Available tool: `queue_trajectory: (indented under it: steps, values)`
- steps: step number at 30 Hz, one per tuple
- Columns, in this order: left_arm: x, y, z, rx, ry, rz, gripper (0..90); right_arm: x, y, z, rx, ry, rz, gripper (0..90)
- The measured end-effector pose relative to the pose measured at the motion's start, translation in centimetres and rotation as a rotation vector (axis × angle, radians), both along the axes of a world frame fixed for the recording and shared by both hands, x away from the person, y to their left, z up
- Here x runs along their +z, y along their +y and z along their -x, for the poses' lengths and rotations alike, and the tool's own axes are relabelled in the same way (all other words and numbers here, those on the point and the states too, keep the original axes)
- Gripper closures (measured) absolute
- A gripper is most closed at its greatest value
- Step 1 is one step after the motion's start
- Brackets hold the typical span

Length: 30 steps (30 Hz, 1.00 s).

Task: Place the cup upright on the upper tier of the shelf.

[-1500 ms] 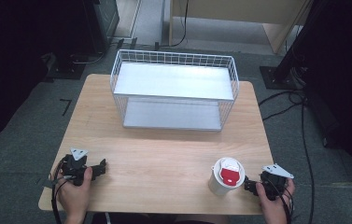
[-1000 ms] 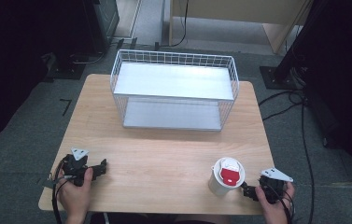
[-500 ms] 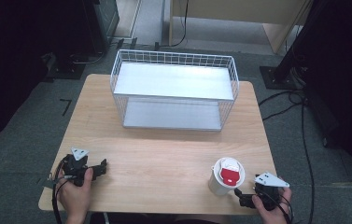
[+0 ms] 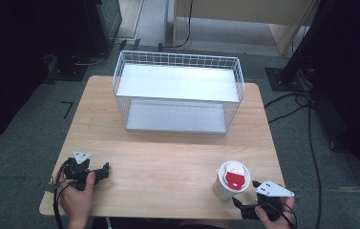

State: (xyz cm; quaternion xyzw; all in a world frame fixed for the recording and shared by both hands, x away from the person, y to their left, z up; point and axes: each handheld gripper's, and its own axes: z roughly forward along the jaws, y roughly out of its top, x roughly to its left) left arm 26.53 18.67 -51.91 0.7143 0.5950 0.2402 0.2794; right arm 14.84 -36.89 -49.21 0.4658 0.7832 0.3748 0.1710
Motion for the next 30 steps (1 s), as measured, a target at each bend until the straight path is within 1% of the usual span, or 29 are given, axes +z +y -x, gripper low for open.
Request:
queue_trajectory:
  steps: [3, 4, 11, 12, 16, 23, 25, 30]
  values:
    - [0.0, 0.0, 0.0, 0.0, 0.0, 0.0, 0.0, 0.3, 0.5, -0.1, 0.005, -0.007, -0.046, 2.4]
    - [0.0, 0.0, 0.0, 0.0, 0.0, 0.0, 0.0, 0.4, 0.6, -0.1, 0.004, -0.007, -0.052, 2.4]
    - [0.0, 0.0, 0.0, 0.0, 0.0, 0.0, 0.0, 1.3, 1.4, -0.5, 0.035, -0.025, -0.145, 3.2]
    - [0.0, 0.0, 0.0, 0.0, 0.0, 0.0, 0.0, 1.3, 1.4, -0.5, 0.035, -0.025, -0.145, 3.2]
    - [0.0, 0.0, 0.0, 0.0, 0.0, 0.0, 0.0, 2.0, 2.1, -0.8, 0.042, -0.055, -0.184, 5.4]
    - [0.0, 0.0, 0.0, 0.0, -0.001, 0.0, 0.0, 2.3, 3.0, -1.1, 0.035, -0.077, -0.197, 5.7]
    - [0.0, 0.0, 0.0, 0.0, 0.0, 0.0, 0.0, 2.3, 3.2, -1.2, 0.029, -0.088, -0.191, 5.2]
    - [0.0, 0.0, 0.0, 0.0, 0.0, 0.0, 0.0, 2.0, 3.7, -1.6, 0.015, -0.088, -0.199, 3.7]
